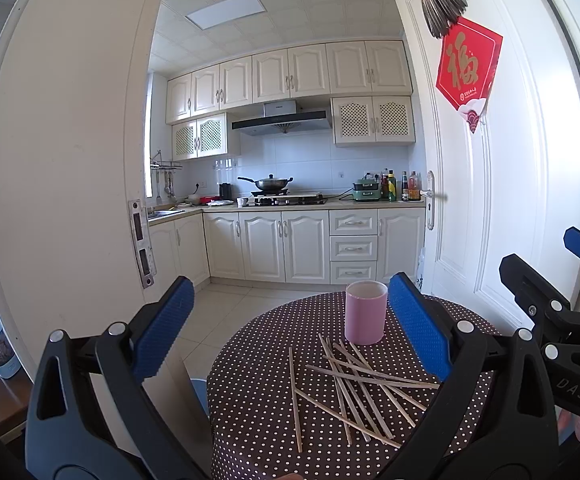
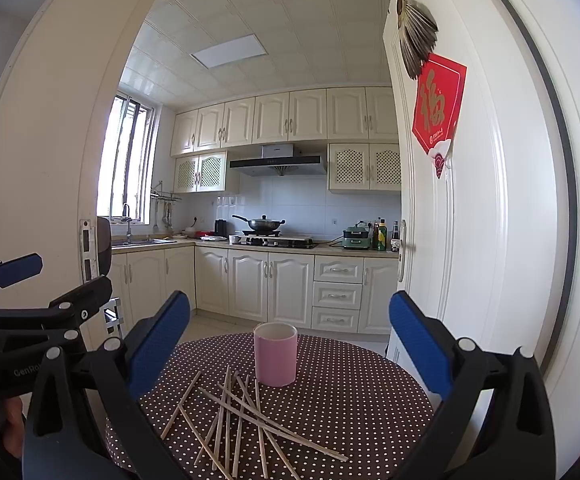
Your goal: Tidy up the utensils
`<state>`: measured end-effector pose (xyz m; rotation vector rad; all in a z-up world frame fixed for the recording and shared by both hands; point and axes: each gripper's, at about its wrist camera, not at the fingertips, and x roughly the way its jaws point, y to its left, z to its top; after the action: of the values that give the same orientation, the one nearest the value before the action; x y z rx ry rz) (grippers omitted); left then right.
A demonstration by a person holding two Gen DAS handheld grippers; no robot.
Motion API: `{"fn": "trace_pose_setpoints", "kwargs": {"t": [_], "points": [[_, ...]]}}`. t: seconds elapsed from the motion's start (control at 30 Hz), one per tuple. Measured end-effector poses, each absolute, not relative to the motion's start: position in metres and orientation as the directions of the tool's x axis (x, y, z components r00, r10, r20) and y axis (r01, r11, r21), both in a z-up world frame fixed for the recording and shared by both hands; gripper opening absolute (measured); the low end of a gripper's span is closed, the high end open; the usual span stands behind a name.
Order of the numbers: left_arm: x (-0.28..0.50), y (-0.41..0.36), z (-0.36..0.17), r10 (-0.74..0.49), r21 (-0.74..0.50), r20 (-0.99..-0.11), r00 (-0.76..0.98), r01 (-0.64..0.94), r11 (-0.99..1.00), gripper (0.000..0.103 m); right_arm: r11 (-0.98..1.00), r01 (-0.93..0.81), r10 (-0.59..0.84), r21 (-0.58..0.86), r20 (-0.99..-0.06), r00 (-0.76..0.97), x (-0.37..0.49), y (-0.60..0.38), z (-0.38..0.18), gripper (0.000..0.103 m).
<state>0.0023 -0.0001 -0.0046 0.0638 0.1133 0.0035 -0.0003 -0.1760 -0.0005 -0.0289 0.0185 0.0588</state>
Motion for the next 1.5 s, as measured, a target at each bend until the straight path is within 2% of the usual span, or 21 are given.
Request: {"fn": "trace_pose_setpoints", "kwargs": {"t": [0.93,1.17,1.5], "points": [[0.006,0.002,-0.008,0.012,0.066,-0.122,0.992,-0.004,0.998,0.096,0.998,-0.057,0.056,-0.028,-0.035,0.998,0.007,-0.176,-0.001,0.096],[0.018,0.000,-0.009,0.019,0.073,-0.145,0.989,-0.008,0.997,0.096,0.998,-0.064,0.064,-0.007,-0.066,0.996,0.019,-0.179,-0.005,0.096],[0.044,-0.003,-0.016,0.024,0.082,-0.199,0.980,-0.008,0.997,0.096,0.994,-0.101,0.106,0.039,-0.163,0.981,0.047,-0.185,-0.014,0.096]]}}
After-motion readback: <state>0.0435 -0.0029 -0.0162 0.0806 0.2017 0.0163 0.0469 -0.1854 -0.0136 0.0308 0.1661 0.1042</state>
